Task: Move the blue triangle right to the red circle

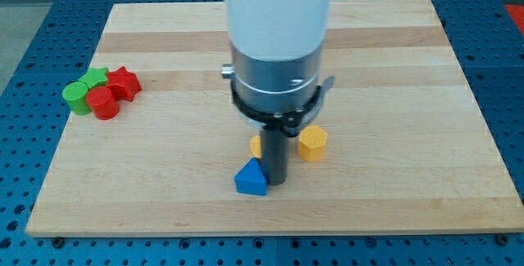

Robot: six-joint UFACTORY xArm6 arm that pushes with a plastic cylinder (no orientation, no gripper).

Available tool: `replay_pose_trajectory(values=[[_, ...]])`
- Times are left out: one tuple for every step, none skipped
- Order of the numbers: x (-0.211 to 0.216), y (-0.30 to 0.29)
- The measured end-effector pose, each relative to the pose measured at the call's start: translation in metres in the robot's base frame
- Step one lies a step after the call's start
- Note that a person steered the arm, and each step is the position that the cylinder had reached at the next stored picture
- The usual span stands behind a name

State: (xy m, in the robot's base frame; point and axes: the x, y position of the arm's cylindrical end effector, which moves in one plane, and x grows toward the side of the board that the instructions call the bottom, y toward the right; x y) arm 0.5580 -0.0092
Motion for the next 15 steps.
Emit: replay_pose_trajectory(values=[[-0.001, -0.026], [-0.002, -0.052], [0.0, -0.067], [0.047, -0.056], [0.06, -0.061], [0.047, -0.08], [0.024, -0.1], [0.0, -0.112], [-0.029, -0.116], [-0.06, -0.116], [-0.085, -0.116], [-0.101, -0.116], [-0.111, -0.118], [-0.111, -0.129], [-0.111, -0.142]])
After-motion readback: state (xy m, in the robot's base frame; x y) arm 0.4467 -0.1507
